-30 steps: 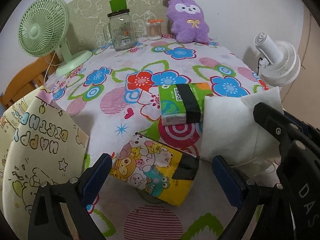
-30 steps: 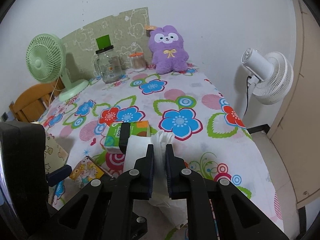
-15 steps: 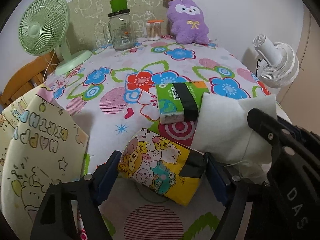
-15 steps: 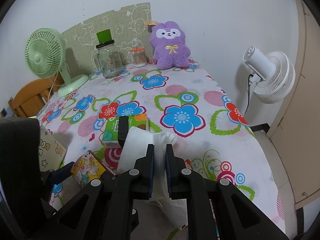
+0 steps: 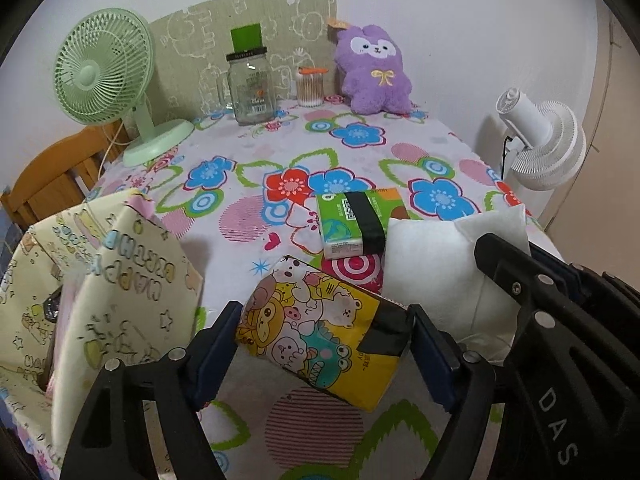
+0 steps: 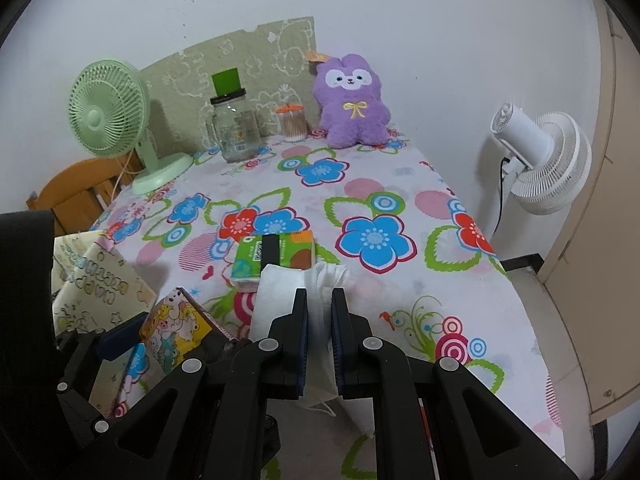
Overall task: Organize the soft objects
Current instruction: 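Carry the white cloth and yellow pack with both tools over the box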
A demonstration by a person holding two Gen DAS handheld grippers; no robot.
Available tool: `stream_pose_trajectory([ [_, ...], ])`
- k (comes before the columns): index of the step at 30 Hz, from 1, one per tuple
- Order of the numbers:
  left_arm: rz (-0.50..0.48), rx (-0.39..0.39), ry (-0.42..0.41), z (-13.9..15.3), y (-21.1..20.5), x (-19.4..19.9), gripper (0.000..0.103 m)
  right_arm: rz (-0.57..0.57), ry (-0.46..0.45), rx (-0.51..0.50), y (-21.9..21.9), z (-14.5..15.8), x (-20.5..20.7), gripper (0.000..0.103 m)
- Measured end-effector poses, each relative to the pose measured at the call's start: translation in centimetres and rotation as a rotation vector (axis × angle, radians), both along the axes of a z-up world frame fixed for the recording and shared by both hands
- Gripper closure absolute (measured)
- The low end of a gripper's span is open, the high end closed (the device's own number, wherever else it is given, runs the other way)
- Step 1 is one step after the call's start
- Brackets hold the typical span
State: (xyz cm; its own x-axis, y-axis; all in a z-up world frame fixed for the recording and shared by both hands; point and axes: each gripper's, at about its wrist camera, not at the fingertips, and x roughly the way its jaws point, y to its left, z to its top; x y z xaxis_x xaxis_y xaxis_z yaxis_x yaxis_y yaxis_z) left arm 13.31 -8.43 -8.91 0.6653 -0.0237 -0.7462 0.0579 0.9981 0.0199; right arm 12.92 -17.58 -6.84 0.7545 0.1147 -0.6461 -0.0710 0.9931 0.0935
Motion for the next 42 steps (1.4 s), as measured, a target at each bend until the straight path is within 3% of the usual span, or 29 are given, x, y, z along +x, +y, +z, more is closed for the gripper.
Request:
stream_pose_trajectory([
  [28,-0.01,-0.012,-0.16,7.0,0.5,-6.9,0.021,-0.004,-0.132,-0.007,0.7,7.2,-7.2,0.09],
  [42,-0.028,-0.026,-0.21,10.1,2.3,-9.4,0.021,0.038,-0.154,-0.018,2.4,10.3,-9.7,0.09],
])
